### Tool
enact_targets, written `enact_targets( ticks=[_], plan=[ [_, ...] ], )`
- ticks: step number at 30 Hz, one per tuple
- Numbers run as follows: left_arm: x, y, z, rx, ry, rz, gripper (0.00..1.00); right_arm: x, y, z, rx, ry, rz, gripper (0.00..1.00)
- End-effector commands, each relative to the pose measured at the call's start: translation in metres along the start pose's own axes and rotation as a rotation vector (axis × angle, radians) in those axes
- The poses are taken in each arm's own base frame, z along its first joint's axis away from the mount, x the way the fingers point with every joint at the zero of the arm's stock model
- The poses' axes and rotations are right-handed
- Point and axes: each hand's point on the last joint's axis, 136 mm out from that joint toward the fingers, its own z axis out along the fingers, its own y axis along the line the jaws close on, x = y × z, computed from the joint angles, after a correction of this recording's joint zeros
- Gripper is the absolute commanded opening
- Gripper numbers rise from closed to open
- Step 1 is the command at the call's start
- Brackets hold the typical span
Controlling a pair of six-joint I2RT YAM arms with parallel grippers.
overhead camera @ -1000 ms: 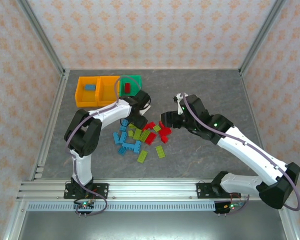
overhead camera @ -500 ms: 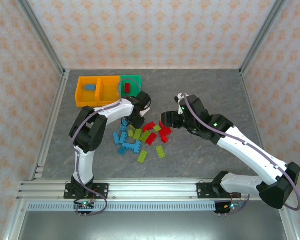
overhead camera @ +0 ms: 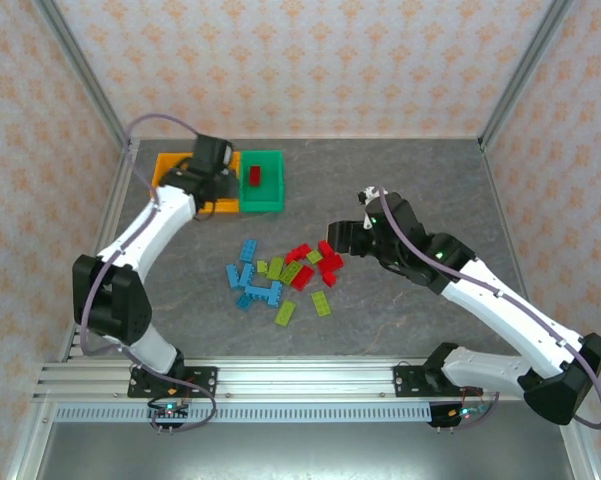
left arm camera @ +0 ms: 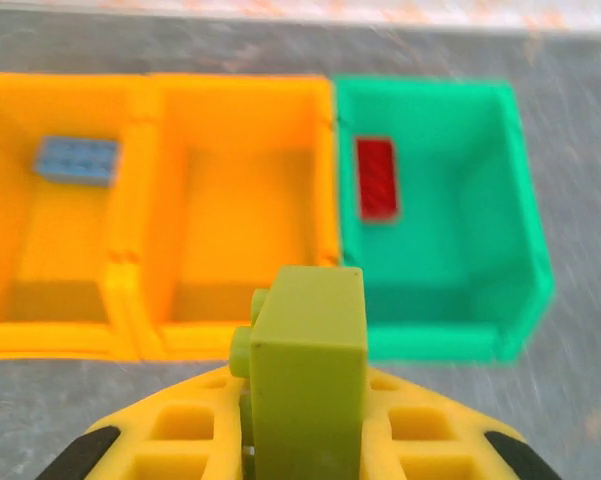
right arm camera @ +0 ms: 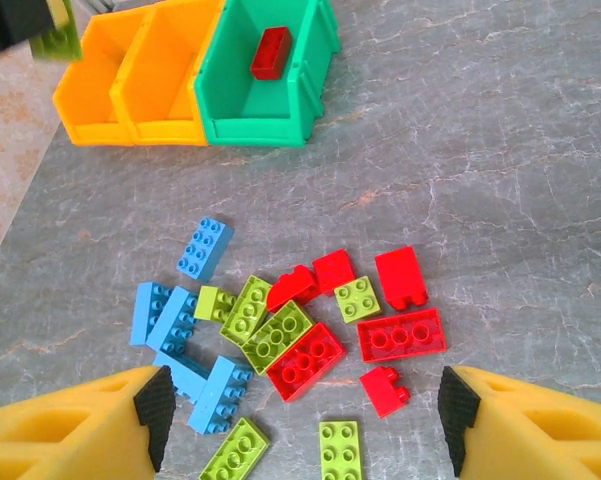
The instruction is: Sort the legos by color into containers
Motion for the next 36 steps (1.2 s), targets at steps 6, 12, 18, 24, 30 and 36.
enact_targets(
  ticks=[6, 12, 18, 24, 30, 36],
  plan=[
    [-0.007, 0.015, 0.075, -0.18, 0.109, -0.004, 0.28, 0.005, -0.014, -0.001, 0.06, -0.005, 0.005, 0.73],
    [-0.015, 0.01, 0.07, -0.152, 0.114, -0.006, 0.51, 0.008, -0.02, 0.0, 0.088, -0.001, -0.004, 0.74],
    [-0.014, -0.016, -0.017, 0.049, 0.035, -0.085, 0.51, 0.011, -0.028, 0.023, 0.136, -0.009, 0.002, 0.78],
    [0.049, -0.072, -0.138, 0.274, -0.051, 0.066, 0.51, 0.027, -0.042, 0.076, 0.223, 0.137, -0.091, 0.82],
    [0.137, -0.1, -0.204, 0.455, 0.052, 0.319, 0.57, 0.068, -0.048, 0.128, 0.237, 0.344, -0.125, 0.71],
    [0.193, -0.069, -0.221, 0.464, 0.165, 0.499, 0.78, 0.117, -0.041, 0.144, 0.133, 0.501, -0.194, 0.69]
  ],
)
